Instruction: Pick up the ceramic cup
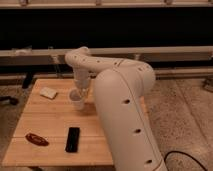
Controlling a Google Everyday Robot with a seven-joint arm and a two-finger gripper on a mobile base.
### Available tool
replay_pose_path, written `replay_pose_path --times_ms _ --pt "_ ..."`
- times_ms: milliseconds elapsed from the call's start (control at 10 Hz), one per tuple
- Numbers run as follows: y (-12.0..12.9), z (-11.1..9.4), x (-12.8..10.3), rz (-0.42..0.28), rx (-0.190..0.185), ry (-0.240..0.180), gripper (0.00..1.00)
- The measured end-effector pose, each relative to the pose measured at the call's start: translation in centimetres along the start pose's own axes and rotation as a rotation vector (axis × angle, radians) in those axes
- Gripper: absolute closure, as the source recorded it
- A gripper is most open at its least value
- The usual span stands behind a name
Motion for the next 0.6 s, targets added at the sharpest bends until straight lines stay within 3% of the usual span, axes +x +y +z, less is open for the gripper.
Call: replay_pose_path --times_ms 100,600 --pt "0.1 -0.5 0.1 -0.005 -0.004 -0.001 1.00" --pt "0.3 -4.9 0.5 -0.038 -0.015 -0.028 1.00"
